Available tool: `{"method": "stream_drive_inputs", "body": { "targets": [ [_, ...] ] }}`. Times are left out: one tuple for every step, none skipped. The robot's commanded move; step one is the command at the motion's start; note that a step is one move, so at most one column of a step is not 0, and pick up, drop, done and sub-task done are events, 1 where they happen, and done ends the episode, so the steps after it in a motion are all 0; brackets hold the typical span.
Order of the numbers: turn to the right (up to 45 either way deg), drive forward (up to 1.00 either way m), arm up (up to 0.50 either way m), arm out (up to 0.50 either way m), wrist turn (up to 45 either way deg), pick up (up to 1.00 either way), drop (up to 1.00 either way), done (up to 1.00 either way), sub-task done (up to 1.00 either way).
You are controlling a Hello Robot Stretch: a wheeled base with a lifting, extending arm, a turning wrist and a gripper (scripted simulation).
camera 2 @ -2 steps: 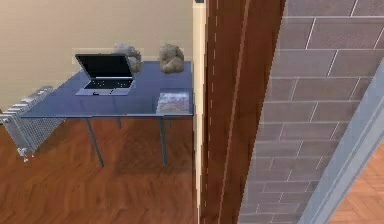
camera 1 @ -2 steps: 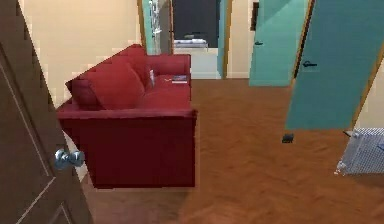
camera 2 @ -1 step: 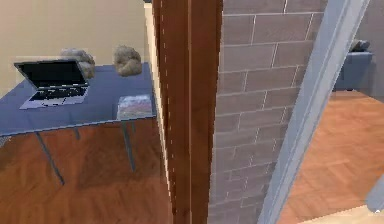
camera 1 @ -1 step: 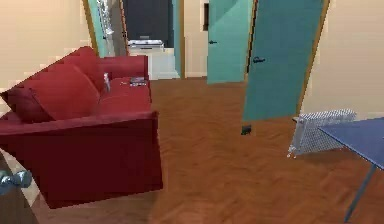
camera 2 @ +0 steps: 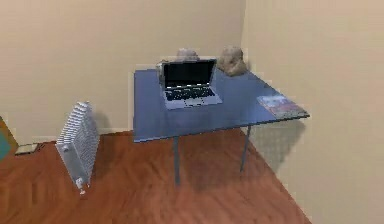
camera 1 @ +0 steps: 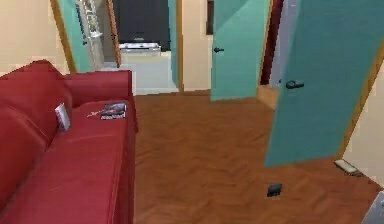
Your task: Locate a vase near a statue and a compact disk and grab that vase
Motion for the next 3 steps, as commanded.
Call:
{"method": "stream_drive_inputs", "body": {
  "targets": [
    [6.0,0.00,0.00,0.00,0.0,0.00,0.00,0.00,0.00],
    [0.0,0.20,0.00,0.00,0.0,0.00,0.00,0.00,0.00],
    [45.0,0.00,0.00,0.00,0.0,0.00,0.00,0.00,0.00]
  ]
}}
